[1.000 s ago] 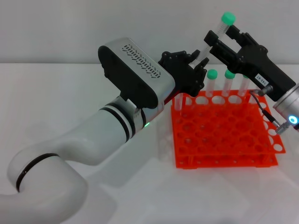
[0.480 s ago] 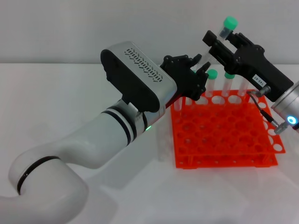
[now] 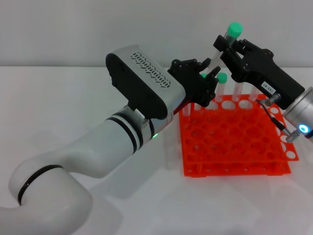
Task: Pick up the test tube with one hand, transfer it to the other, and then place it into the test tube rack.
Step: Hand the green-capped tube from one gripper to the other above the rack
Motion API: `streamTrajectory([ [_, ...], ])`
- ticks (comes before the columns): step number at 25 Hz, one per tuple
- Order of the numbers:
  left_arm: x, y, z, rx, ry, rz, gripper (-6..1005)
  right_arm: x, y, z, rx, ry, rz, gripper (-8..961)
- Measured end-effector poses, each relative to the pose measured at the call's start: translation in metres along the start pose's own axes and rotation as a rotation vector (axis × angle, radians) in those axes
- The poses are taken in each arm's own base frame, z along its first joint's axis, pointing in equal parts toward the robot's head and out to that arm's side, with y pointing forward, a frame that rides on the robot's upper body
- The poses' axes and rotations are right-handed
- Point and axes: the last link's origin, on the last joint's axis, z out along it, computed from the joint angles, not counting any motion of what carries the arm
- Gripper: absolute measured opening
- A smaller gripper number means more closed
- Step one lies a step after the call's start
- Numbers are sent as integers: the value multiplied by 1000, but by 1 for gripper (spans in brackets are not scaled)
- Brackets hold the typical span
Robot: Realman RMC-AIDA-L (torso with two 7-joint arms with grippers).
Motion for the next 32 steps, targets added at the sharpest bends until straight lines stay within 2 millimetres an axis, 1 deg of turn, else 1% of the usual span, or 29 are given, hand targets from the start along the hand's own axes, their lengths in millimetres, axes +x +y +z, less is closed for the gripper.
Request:
streamTrajectory([
  [3, 1, 0, 0, 1, 7, 0, 305, -1, 1, 0, -10, -3, -9, 220],
  [19, 0, 1, -1, 3, 19, 2, 323, -2, 3, -3, -34, -4, -21, 221],
  [22, -1, 4, -3, -1, 24, -1, 327, -1, 5, -2, -47, -3, -22, 218],
  [31, -2, 9, -8, -1, 49, -3, 337, -2, 3, -7, -29, -13, -16, 205],
  [32, -2, 9, -9, -2, 48, -3, 376, -3, 2, -7, -26, -15, -16, 204],
])
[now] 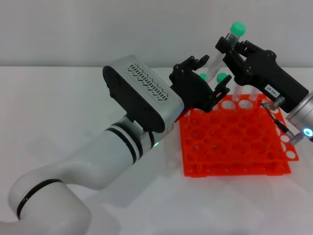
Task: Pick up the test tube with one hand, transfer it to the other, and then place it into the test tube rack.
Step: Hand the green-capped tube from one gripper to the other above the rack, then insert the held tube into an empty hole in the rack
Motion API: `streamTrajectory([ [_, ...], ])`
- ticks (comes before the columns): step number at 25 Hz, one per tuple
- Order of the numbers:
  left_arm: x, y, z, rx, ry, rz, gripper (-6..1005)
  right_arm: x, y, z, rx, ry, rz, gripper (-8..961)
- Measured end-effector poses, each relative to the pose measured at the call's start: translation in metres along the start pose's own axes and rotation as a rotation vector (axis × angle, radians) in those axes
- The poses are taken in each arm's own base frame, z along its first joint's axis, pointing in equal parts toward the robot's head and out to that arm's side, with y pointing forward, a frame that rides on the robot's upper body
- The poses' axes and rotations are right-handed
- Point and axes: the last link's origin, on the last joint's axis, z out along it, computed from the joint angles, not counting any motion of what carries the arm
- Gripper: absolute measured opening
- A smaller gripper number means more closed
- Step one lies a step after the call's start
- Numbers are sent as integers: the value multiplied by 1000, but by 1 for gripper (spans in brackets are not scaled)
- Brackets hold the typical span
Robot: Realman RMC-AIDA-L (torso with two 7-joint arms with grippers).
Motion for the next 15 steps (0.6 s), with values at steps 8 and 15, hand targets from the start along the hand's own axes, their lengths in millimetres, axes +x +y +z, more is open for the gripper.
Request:
streamTrajectory([
  [8, -3, 1, -14, 35, 47, -26, 788, -11, -21, -14, 129, -68, -41, 203],
  [15, -9, -12, -47, 169, 169, -77, 845, -21, -45, -40, 284, -131, -63, 203],
])
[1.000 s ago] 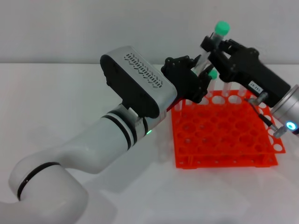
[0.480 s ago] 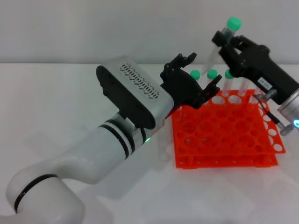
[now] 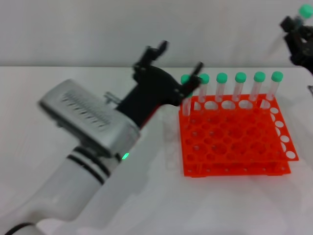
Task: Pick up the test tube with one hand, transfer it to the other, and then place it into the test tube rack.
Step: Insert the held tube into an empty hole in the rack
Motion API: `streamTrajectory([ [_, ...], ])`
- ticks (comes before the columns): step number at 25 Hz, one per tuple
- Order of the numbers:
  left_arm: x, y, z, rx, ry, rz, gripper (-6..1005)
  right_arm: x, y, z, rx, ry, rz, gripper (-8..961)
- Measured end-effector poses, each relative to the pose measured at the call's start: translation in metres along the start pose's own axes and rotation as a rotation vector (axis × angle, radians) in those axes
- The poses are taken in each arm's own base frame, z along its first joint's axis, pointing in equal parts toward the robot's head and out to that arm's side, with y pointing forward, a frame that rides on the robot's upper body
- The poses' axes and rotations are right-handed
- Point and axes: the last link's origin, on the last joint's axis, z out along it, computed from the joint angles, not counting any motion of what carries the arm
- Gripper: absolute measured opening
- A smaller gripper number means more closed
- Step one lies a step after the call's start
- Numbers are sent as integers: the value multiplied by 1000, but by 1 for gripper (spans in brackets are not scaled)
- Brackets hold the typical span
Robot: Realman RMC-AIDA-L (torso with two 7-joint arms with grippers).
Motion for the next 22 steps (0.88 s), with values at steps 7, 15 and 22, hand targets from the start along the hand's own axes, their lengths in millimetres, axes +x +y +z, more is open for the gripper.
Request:
streamTrajectory([
  [7, -19, -48, -52, 304, 125, -113, 844, -4, -11, -11, 33, -4, -17, 204],
  [15, -46, -89, -100, 576, 136, -203, 844, 2, 10, -16, -142, 66, -6, 205],
  [22, -57, -98, -101, 590, 79, -179, 843, 10, 25, -8, -261, 140, -10, 205],
])
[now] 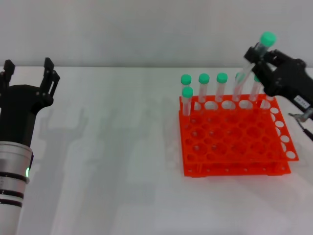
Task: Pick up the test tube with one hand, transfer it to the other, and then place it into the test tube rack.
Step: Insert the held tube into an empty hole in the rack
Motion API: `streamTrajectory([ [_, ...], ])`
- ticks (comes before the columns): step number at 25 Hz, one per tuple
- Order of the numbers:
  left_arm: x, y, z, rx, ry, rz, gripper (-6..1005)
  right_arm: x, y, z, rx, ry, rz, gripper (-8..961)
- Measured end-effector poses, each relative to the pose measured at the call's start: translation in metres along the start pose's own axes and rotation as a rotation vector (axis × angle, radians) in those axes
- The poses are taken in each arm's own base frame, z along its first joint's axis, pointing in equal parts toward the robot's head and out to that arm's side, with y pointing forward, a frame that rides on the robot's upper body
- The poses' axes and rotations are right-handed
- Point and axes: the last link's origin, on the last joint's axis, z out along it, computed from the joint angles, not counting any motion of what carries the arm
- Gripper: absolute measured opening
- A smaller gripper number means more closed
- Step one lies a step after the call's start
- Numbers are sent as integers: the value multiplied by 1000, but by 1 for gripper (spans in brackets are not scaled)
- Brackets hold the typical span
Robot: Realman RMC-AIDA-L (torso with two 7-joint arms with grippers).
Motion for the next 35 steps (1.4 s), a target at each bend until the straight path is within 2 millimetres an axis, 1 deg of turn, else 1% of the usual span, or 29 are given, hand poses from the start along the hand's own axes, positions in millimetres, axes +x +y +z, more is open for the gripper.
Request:
streamTrajectory([
  [6, -6, 3, 7, -24, -35, 15, 843, 14, 14, 29, -89, 108, -53, 206],
  [11, -11, 1, 6, -24, -61, 27, 843, 23, 21, 46, -123, 184, -94, 206],
  [19, -11, -4, 1, -6, -60, 32, 842, 30, 19, 47, -97, 220, -147, 207],
  [29, -7, 1, 10, -26, -40, 31, 841, 31, 17, 58, -80, 246, -222, 208],
  [35, -7, 2, 11, -28, -39, 32, 841, 35, 16, 56, -71, 271, -238, 209],
])
